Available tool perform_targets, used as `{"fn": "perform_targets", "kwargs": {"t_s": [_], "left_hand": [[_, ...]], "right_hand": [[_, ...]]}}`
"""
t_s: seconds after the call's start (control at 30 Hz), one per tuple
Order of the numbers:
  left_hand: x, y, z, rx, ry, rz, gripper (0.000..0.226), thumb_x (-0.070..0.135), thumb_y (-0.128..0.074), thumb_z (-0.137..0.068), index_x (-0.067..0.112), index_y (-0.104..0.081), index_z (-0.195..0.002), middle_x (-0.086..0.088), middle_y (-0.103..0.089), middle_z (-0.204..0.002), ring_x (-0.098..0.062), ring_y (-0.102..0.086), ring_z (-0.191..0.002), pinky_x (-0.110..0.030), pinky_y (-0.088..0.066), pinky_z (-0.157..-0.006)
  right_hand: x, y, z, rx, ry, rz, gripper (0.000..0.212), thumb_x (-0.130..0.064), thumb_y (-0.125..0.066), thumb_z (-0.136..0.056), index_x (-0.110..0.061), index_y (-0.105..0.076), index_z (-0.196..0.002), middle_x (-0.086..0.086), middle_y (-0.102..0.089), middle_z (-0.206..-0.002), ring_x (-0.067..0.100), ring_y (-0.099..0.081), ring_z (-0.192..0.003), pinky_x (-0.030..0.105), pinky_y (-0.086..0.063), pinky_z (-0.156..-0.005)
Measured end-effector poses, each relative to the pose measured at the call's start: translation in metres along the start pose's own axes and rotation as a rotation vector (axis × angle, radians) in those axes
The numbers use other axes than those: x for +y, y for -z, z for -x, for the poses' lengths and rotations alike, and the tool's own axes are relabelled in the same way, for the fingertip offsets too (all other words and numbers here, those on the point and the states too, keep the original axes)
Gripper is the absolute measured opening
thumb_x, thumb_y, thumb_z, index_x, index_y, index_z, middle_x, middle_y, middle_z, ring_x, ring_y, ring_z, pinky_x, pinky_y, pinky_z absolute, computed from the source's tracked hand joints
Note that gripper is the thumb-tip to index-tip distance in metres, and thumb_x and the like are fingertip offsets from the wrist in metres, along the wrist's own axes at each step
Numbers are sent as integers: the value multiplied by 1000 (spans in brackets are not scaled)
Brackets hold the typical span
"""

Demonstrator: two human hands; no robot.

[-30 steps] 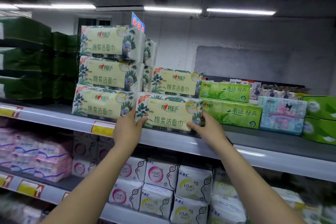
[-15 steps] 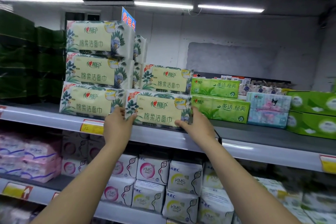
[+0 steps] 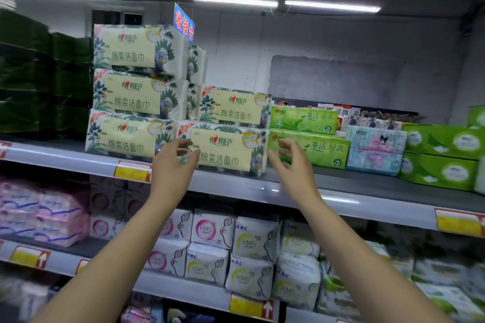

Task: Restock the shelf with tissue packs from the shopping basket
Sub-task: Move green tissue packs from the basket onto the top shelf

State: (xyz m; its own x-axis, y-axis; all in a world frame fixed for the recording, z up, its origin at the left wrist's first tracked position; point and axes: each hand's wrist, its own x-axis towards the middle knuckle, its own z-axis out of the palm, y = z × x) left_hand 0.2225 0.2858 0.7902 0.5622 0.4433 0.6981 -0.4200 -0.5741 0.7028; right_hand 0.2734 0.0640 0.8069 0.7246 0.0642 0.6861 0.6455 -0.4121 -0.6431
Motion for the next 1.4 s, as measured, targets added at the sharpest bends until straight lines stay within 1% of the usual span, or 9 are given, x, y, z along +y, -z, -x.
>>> {"fn": "perform_targets", "kwargs": {"t_s": [0.2, 0.3, 0.43, 0.63, 0.73, 0.87, 1.0, 1.2, 1.4], "left_hand": [[34, -7, 34, -8, 88, 113, 12, 21, -61, -92, 13, -66, -100, -4, -66, -102, -17, -60, -96, -32, -46, -86], [46, -12, 59, -3, 135, 125, 8, 20, -60, -92, 15, -66, -91, -2, -65, -93, -20, -60, -96, -35, -46, -85], [65, -24, 97, -21, 186, 127, 29, 30, -49, -98, 17, -68, -81, -5, -63, -89, -21, -58, -86, -35, -43, -78], [90, -43, 153, -68, 204, 123, 44, 31, -46, -99, 11, -53, -60, -12, -56, -72, -21, -44, -59, -33, -33, -60], [99, -56, 180, -91, 262, 171, 45, 32, -43, -100, 7, -50, -64, -7, -67, -92, -21, -57, -75, -42, -47, -76], [102, -70, 219, -136, 346, 229, 39, 28, -41, -101, 6, -58, -74, -3, -68, -98, -24, -60, -100, -51, -47, -93], [105, -81, 257, -210, 383, 244, 37, 23, -31, -104, 8, -64, -97, -12, -65, -103, -26, -59, -104, -39, -45, -91], [112, -88, 292, -314, 446, 253, 36, 9, -32, -100, 11, -59, -76, -3, -65, -100, -22, -59, -98, -43, -45, -96], [109, -99, 306, -395, 493, 230, 27, 6, -36, -98, 1, -60, -86, -9, -65, -106, -23, -57, -105, -39, -44, -90]], "right_hand": [[4, 45, 44, 69, -53, -124, 15, -28, -55, -95, -19, -58, -106, -11, -60, -103, 3, -56, -94, 7, -41, -69], [13, 71, 71, 125, -111, -157, 12, -27, -55, -95, -19, -62, -92, -7, -63, -93, 6, -57, -88, 13, -44, -67], [27, 108, 102, 140, -169, -165, 18, -22, -53, -96, -17, -64, -82, -1, -68, -88, 15, -63, -89, 38, -51, -79], [50, 183, 140, 189, -250, -139, 29, -24, -43, -100, -23, -64, -79, -1, -67, -85, 17, -63, -82, 41, -52, -78], [57, 218, 163, 189, -307, -141, 29, -25, -43, -101, -18, -65, -84, 2, -67, -87, 17, -64, -84, 40, -53, -80], [69, 256, 197, 222, -371, -167, 28, -22, -43, -100, -18, -66, -86, 1, -68, -91, 17, -65, -90, 37, -53, -84], [86, 282, 235, 245, -477, -155, 26, -26, -45, -100, -21, -67, -88, -1, -68, -97, 18, -64, -92, 40, -54, -83], [97, 309, 271, 237, -584, -158, 26, -22, -43, -101, -17, -66, -91, -2, -67, -97, 14, -64, -90, 32, -52, -79], [100, 311, 292, 258, -649, -146, 24, -17, -44, -100, -17, -65, -88, -4, -66, -97, 17, -66, -88, 34, -52, -81]]}}
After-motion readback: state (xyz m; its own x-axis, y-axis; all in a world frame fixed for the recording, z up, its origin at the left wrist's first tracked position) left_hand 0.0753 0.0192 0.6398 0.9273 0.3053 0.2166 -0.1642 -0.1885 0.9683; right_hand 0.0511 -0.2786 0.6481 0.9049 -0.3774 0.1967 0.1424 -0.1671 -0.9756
